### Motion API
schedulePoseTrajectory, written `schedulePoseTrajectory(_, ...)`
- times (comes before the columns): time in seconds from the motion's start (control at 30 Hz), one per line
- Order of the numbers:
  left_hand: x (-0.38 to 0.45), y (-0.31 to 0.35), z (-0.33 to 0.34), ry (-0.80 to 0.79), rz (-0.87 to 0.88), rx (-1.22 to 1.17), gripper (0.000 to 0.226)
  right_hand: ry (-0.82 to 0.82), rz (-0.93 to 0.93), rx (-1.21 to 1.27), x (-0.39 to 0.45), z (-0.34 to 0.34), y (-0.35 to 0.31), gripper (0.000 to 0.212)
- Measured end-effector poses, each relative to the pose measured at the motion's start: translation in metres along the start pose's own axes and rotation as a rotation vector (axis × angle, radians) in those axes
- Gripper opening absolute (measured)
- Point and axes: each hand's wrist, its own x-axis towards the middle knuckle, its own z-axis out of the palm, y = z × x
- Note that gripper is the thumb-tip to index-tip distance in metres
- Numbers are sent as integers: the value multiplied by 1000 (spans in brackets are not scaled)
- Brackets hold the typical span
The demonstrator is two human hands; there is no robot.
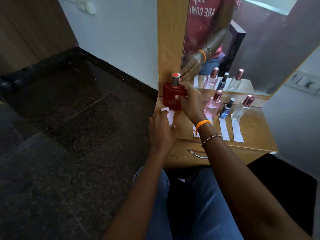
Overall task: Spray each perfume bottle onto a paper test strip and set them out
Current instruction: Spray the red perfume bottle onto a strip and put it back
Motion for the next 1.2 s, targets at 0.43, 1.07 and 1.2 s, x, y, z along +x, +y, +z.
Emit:
schedulePoseTrajectory(0.43,-1,6,-2,139,96,44,47,145,-115,-77,-31,-15,0,49)
schedulePoseTrajectory(1.07,-27,43,8,273,239,-307,36,17,-76,81,-33,-45,-11,48)
schedulePoseTrajectory(1.2,-22,28,2,247,168,-257,39,-172,-60,-93,2,-24,-13,58)
